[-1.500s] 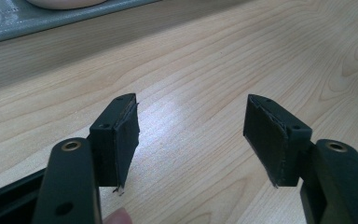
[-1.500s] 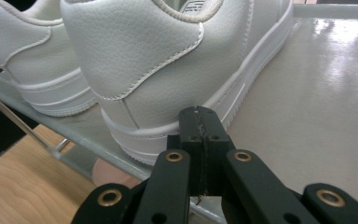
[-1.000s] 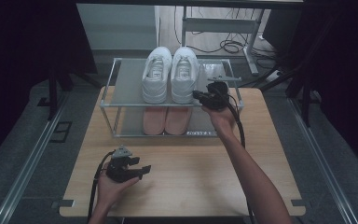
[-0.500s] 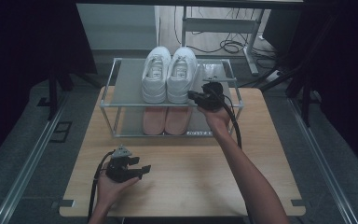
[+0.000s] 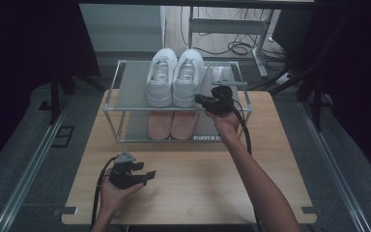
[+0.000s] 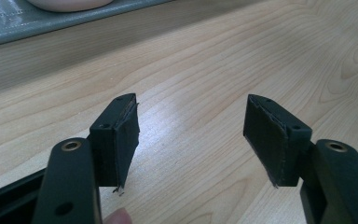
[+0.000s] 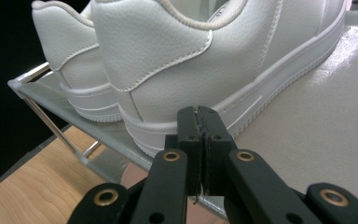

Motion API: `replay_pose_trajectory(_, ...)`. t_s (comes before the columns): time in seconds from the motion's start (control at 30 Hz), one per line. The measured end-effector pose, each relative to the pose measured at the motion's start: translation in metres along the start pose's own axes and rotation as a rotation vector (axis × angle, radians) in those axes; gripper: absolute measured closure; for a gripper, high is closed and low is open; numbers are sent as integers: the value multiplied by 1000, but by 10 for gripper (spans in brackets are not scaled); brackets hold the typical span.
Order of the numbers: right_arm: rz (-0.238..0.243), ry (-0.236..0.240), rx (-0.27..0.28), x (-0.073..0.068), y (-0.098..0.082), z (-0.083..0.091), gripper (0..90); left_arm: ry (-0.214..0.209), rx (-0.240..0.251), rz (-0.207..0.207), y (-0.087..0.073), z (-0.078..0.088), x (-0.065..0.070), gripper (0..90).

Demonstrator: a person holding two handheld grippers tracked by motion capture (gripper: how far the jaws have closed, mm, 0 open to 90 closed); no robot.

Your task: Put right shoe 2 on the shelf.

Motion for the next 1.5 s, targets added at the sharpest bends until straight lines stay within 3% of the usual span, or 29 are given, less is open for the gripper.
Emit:
replay_pose_trajectory(0.33,48,-7,6,6,-2,23,883,12,-1,12,-1,2,-5,364)
replay_pose_trajectory(0.5,72,-11,2,11,-14,33,860,24,4,28,-3,5,-8,364)
replay_pose_trajectory(0.57,85,-14,-4,13,-20,38,798,25,8,27,-2,6,-9,364)
replay_pose_trajectory(0.7,157,-20,-24,11,-32,49,555,31,9,18,2,5,-10,364)
replay_pose_trajectory(0.8,192,-25,-11,10,-42,62,514,28,11,5,2,4,-10,364)
replay_pose_trajectory(0.93,177,-21,-3,13,-60,81,496,15,8,10,2,2,-8,364)
replay_pose_trajectory(1.07,169,-14,-30,17,-84,98,482,9,6,-11,2,1,-5,364)
replay_pose_trajectory(1.2,157,3,-50,20,-111,113,477,5,9,-6,3,1,-3,364)
replay_pose_trajectory(1.5,116,11,-85,34,-164,133,473,11,6,-5,3,-1,-5,364)
Point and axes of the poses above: each handheld gripper's, and its own axes: z roughly backward along the jaws, y roughly out of its top, x roughly to its right, the point moved 9 cm from there along -z, roughly forward along the jaws, and after that the axes turned 9 degrees about y, right-handed, at the moved point
